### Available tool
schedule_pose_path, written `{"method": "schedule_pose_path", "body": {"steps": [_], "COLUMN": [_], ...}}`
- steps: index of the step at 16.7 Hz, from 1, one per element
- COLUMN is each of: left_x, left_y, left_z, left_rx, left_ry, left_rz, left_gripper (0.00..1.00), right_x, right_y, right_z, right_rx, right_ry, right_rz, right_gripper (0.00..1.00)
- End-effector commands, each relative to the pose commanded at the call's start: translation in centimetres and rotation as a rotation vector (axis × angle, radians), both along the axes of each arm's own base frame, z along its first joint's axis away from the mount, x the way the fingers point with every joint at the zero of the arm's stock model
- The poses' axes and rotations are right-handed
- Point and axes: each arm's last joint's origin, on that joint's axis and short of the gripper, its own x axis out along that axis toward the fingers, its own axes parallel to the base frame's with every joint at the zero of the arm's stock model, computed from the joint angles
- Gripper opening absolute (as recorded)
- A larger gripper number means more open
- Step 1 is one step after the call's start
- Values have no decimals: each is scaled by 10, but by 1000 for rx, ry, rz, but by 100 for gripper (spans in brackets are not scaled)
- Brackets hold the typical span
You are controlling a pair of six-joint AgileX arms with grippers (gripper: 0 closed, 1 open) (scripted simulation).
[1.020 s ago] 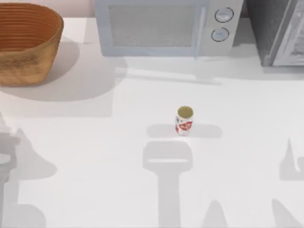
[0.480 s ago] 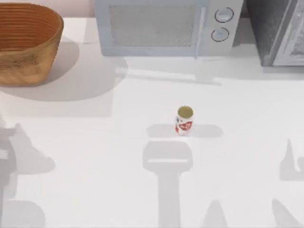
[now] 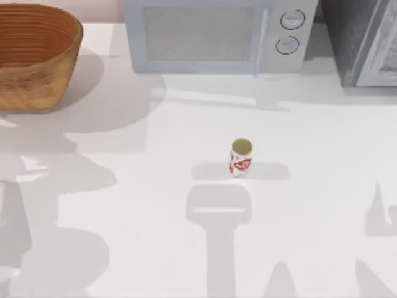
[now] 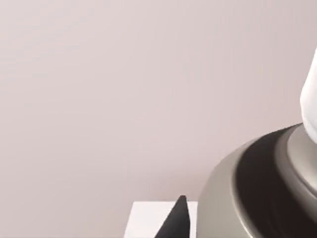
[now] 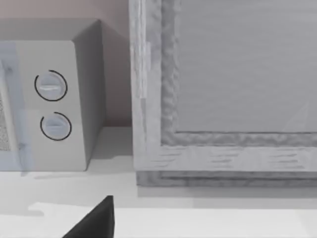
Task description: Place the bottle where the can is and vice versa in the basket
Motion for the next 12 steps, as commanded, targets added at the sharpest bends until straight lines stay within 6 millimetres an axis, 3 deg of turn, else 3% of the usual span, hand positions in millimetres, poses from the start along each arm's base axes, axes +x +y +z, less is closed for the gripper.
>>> {"method": "schedule_pose_path", "body": {"steps": [3,6,9,12], "left_x": [28,49,58,58], "left_y": [-19,-52,-84,-103], "left_z": [40,72,100,119], "left_rx": [-25,-61,-87,-97], "left_ry": [40,104,149,159], "left_rz": [-37,-82,-111,-117], "left_gripper": [0,0,0,0], "right_x": [0,0,0,0], "right_y": [0,0,0,0], "right_z": [0,0,0,0], "right_rx": [0,0,0,0], "right_ry": [0,0,0,0], "right_rz": [0,0,0,0], "right_gripper": [100,100,100,100]}}
